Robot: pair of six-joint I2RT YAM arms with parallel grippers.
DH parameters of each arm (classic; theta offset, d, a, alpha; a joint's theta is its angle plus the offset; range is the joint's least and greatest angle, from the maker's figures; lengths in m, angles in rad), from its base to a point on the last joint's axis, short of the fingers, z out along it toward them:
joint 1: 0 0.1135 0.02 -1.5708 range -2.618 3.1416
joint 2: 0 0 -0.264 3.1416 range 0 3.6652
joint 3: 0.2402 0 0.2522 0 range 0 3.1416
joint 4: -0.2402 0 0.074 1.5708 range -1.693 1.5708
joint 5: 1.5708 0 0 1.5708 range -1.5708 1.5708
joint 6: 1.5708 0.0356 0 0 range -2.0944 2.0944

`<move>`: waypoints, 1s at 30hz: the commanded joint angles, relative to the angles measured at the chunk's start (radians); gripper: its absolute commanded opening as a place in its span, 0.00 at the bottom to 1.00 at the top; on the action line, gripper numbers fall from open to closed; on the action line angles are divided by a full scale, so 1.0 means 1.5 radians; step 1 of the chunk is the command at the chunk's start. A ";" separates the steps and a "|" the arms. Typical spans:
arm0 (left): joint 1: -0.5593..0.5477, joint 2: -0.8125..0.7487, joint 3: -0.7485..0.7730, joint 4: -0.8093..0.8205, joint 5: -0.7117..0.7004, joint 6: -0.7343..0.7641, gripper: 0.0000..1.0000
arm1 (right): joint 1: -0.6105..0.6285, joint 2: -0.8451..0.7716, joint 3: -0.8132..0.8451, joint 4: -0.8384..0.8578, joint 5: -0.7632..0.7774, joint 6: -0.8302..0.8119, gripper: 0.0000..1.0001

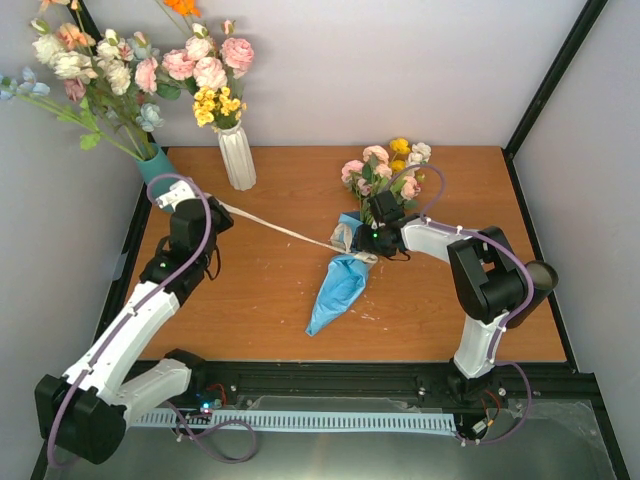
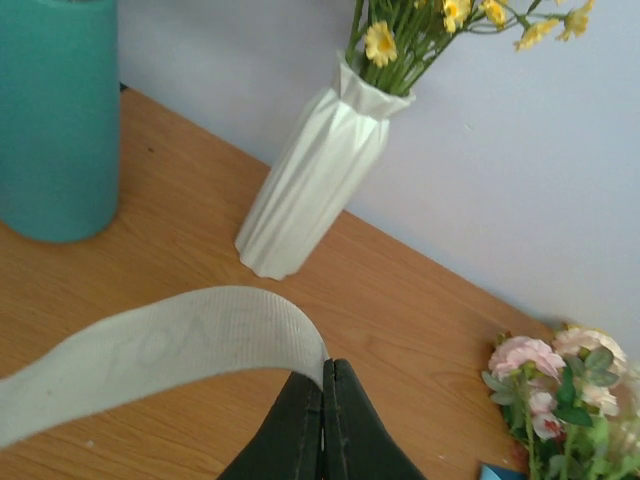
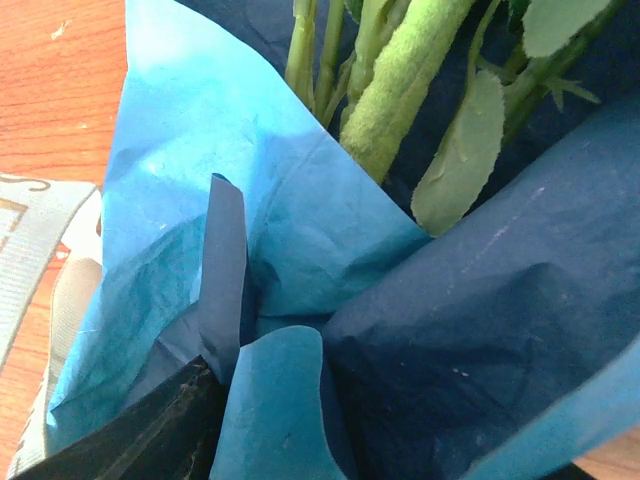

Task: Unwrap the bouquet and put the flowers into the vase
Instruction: Untie the ribbon from the wrapping paper.

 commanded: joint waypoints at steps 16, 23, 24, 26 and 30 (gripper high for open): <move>0.018 0.067 -0.098 -0.024 0.237 -0.161 0.97 | -0.010 0.014 -0.033 -0.006 0.025 -0.031 0.54; -0.019 0.140 -0.068 -0.024 0.335 -0.246 1.00 | -0.010 0.004 -0.049 0.014 0.027 -0.031 0.54; -0.043 0.155 -0.055 -0.020 0.335 -0.252 0.99 | -0.011 0.002 -0.054 0.018 0.027 -0.031 0.54; -0.072 0.190 -0.035 0.008 0.349 -0.242 0.98 | -0.010 -0.004 -0.061 0.026 0.027 -0.032 0.54; -0.094 0.293 0.013 0.045 0.402 -0.204 0.95 | -0.010 -0.011 -0.071 0.038 0.024 -0.033 0.54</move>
